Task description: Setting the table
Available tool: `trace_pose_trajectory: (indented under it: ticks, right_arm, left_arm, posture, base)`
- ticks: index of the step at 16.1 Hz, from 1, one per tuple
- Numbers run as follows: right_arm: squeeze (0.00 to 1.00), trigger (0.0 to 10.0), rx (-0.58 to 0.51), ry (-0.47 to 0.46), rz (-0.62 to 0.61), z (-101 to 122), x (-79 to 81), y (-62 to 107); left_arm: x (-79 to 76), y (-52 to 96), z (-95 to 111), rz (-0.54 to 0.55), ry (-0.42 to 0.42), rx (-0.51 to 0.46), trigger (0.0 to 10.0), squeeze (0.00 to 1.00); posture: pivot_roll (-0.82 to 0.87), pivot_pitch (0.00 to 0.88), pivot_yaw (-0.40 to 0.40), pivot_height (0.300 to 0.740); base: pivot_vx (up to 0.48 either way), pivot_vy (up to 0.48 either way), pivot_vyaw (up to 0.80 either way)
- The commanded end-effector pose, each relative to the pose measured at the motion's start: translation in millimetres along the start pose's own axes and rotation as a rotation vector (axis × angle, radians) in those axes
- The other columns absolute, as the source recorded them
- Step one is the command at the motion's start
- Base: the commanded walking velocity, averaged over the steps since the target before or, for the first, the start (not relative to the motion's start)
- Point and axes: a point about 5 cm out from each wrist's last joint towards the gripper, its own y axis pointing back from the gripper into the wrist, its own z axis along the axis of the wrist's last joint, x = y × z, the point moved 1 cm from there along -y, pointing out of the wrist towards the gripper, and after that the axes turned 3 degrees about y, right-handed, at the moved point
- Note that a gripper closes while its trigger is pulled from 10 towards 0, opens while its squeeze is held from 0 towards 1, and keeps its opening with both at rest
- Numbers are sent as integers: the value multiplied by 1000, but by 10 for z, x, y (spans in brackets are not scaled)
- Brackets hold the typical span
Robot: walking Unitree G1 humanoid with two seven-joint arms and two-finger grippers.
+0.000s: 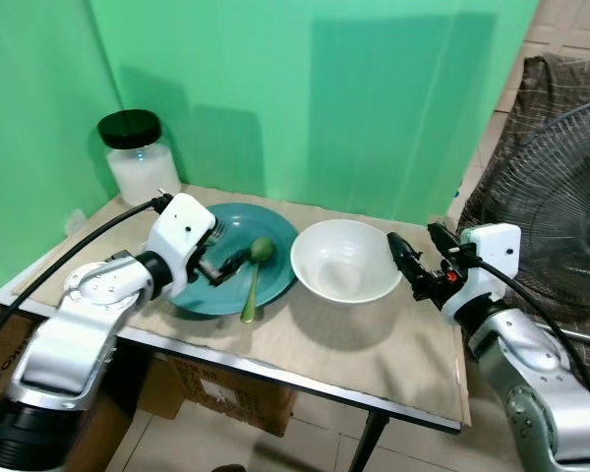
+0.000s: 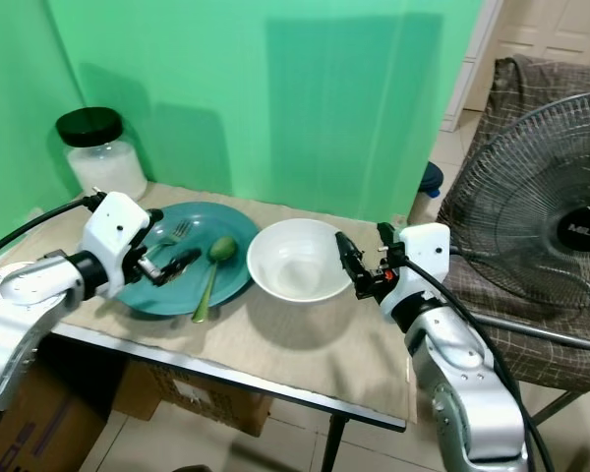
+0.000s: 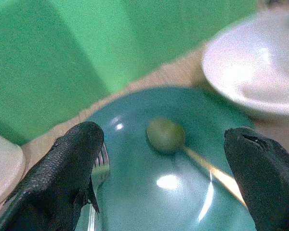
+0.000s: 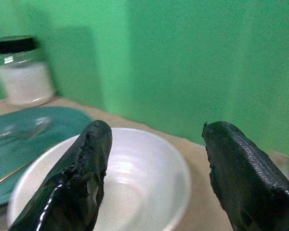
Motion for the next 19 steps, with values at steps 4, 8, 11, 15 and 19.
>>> trace_pose_trajectory:
  ticks: [4, 8, 11, 15, 19]
  right_arm:
    - [0, 10000, 39, 113, 233, 55, 74, 79]
    - [0, 10000, 68, 139, 315, 11, 109, 115]
    - [0, 10000, 77, 146, 364, 4, 138, 126]
    - [0, 10000, 116, 180, 444, -45, 200, 178]
    - [0, 10000, 130, 194, 481, -48, 227, 201]
  left_arm:
    - [-104, 213, -128, -214, -175, 103, 10000, 0]
    - [-62, 399, -150, -277, -280, 160, 10000, 0]
    - [-138, 520, -152, -369, -388, 186, 10000, 0]
    - [-136, 651, -197, -438, -377, 262, 10000, 16]
    - [-141, 635, -389, -436, -442, 342, 10000, 0]
  posture:
    - [74, 0, -11, 740]
    - [84, 0, -23, 740]
    - [96, 0, -37, 740]
    - [100, 0, -35, 740]
    - [92, 0, -27, 740]
  base:
    - [0, 0, 0]
    - [0, 0, 0]
    - [0, 0, 0]
    - [0, 0, 0]
    - [0, 0, 0]
